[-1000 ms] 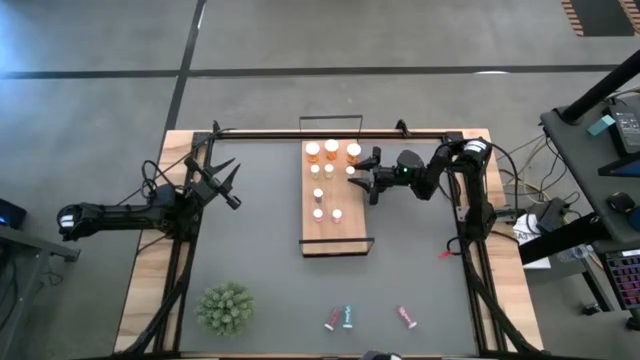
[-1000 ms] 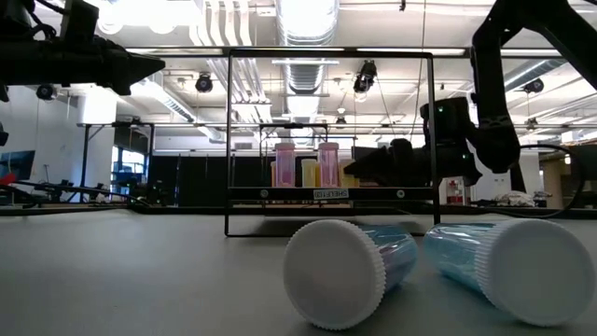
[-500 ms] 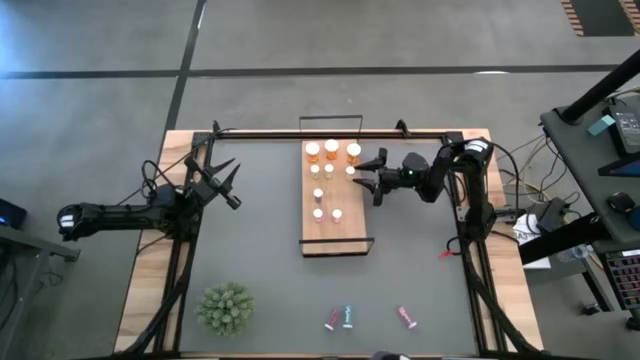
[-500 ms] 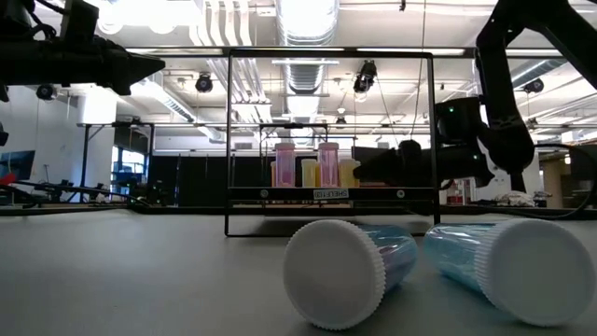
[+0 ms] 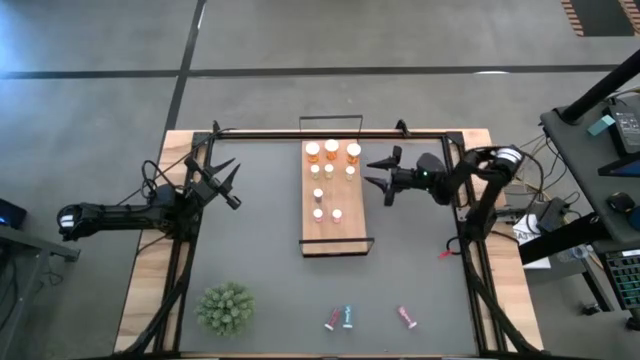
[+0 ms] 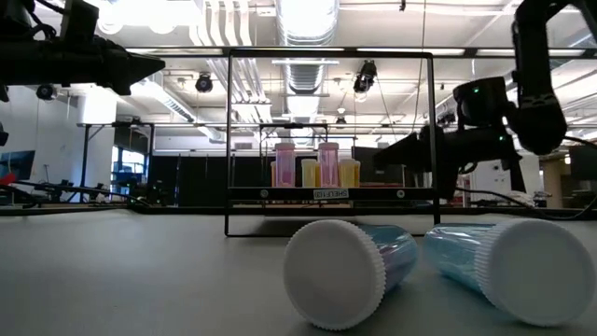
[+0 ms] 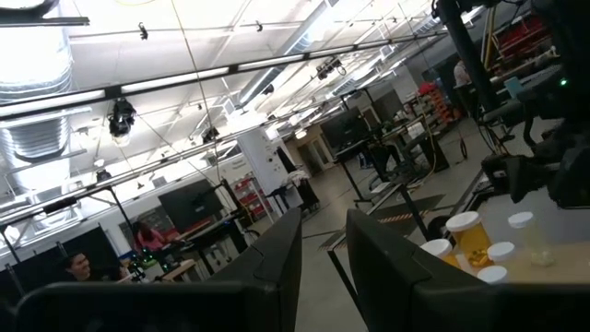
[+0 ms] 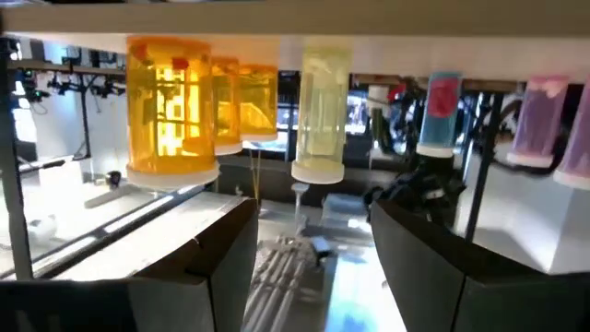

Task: Pick and place medicine bottles onto shelf by color
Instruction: Put the right blue pill bottle on the shelf aligned with the other blue pill bottle

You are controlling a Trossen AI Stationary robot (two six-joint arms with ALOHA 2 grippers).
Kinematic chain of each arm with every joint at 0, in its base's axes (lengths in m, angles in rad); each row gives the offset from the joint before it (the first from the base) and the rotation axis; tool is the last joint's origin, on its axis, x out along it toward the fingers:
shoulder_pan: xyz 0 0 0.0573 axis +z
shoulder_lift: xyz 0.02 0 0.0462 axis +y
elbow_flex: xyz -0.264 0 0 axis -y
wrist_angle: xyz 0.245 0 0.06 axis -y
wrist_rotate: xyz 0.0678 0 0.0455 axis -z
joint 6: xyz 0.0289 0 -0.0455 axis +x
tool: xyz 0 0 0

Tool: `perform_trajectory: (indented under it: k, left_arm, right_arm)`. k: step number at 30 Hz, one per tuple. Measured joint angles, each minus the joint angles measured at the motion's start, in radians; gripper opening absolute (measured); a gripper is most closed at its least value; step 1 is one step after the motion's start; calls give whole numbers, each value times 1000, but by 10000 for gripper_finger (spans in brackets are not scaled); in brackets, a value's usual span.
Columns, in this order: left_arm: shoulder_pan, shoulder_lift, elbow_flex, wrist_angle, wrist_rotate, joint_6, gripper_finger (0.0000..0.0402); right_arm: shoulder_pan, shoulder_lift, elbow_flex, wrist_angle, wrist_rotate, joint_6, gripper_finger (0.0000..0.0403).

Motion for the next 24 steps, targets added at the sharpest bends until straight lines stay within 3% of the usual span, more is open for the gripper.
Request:
perform_trajectory:
  k: [12,19,24]
  left_arm:
    - [0,0,0,0,0,0,72]
    - [0,0,0,0,0,0,72]
    - [0,0,0,0,0,0,72]
  right_arm:
    - [0,-279,-26,-419,-54,-334,203]
    - [-1,-394,44,-643,-118,-700,203]
    - [-14,-478,144,-931,-195,-988,203]
